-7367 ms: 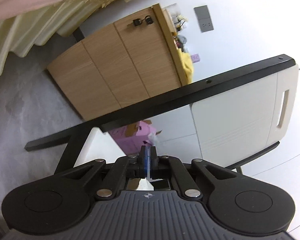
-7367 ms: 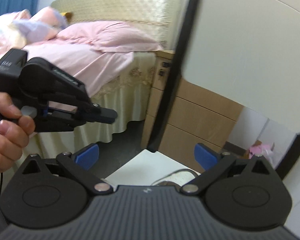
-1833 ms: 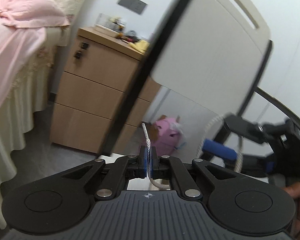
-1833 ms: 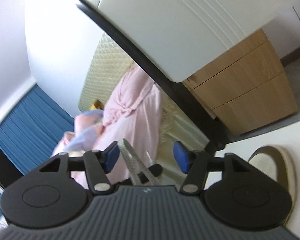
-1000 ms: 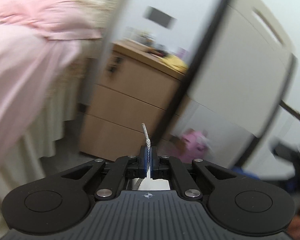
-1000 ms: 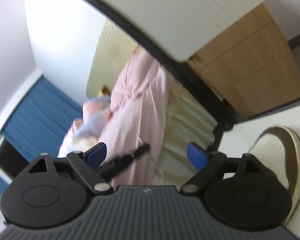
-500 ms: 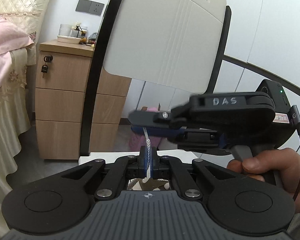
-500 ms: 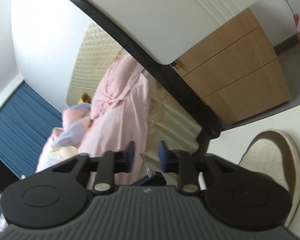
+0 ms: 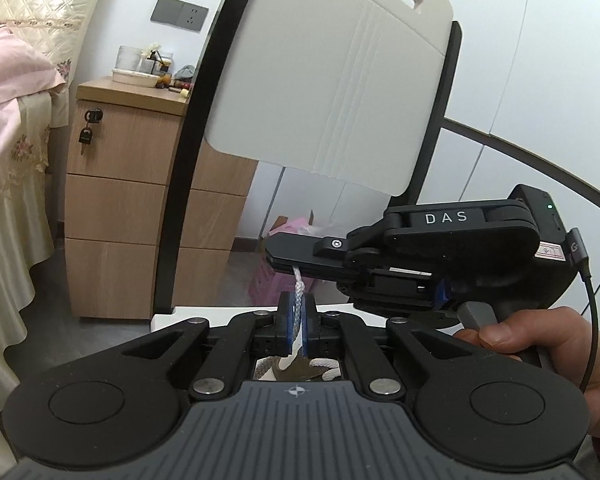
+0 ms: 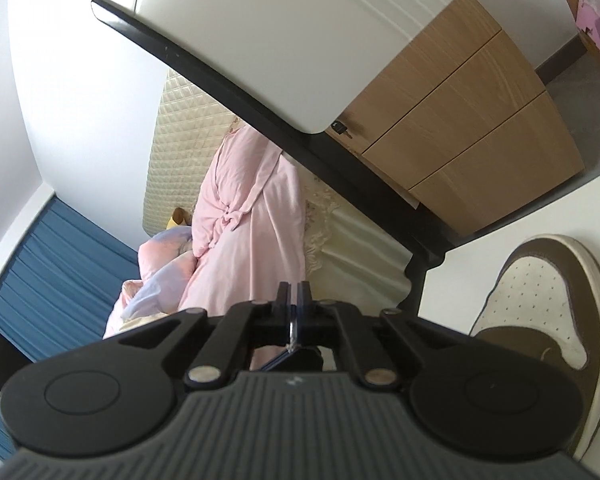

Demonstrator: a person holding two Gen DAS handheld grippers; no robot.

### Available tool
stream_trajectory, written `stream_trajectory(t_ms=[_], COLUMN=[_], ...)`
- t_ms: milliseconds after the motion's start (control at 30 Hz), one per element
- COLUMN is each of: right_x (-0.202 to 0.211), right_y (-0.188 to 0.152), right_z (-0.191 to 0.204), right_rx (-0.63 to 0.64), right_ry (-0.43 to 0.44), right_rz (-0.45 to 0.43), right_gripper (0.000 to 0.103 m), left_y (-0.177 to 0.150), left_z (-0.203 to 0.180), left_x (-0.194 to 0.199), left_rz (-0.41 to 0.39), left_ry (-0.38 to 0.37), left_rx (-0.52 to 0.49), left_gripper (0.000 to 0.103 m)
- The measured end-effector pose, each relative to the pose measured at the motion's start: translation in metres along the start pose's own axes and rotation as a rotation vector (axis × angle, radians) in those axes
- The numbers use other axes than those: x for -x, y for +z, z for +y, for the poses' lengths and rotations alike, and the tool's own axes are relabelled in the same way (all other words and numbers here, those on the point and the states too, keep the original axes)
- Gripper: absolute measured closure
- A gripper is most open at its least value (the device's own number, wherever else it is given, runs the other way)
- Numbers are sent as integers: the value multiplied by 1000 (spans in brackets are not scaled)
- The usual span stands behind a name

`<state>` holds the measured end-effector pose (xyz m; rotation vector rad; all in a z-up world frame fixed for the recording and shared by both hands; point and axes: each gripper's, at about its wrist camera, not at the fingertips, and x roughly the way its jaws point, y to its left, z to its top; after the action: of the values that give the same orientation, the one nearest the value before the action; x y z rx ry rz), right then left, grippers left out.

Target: Lace up shoes with both hands

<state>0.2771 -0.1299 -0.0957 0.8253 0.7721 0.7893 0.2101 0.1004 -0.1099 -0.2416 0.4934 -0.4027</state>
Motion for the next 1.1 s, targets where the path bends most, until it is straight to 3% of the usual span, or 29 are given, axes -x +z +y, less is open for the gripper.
stream_trajectory(t_ms=[167,267,367,433,533,667,733,767,900,1100], right_x=[-1,5,23,42,64,70,67,65,53,48], right_y=[-1,0,-3,-16,-43,-74,-79,-79,-67,-46], right_z=[0,2,15,29,38,38,38,37,26,-11], right_rx=[-2,28,177,315,395,476,517,535,546,273], right_ry=[-2,-40,-166,-311,-433,-546,-529,-524,-433,-210], right_rz=[23,29,29,26,72,142,144,138,164,170], right_gripper=[100,94,77,57,51,53,71,73,77,77], left_y=[0,0,4,7,8,3,-2,-5,-17,-28], left_z=[5,8,15,21,24,20,15,12,-1,-11], left_x=[0,-1,4,7,9,8,6,5,4,6], left_rz=[6,10,1,-4,10,41,66,80,129,172], left_ry=[14,22,52,68,84,90,84,77,34,-34], left_rx=[19,30,24,32,28,-19,-56,-79,-189,-326], left_gripper=[100,100,100,100,100,100,100,100,100,100])
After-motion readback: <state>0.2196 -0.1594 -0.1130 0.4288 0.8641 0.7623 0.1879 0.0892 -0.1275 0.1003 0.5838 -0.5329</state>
